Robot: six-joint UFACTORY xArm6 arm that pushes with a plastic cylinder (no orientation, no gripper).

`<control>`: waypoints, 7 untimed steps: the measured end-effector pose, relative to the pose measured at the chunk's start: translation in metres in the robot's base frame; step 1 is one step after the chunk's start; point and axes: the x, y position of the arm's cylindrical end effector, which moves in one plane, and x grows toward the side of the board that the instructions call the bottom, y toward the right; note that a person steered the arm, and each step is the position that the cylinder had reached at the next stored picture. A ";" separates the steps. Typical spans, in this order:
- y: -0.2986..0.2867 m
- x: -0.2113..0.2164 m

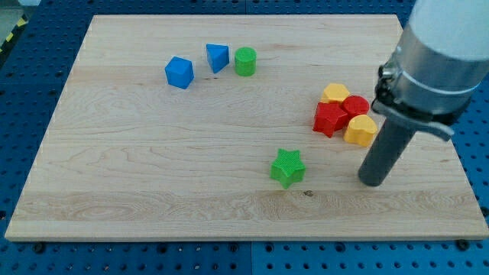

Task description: Move green star closer to group of blocks

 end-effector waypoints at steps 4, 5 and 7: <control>-0.104 -0.009; -0.140 -0.016; -0.145 -0.071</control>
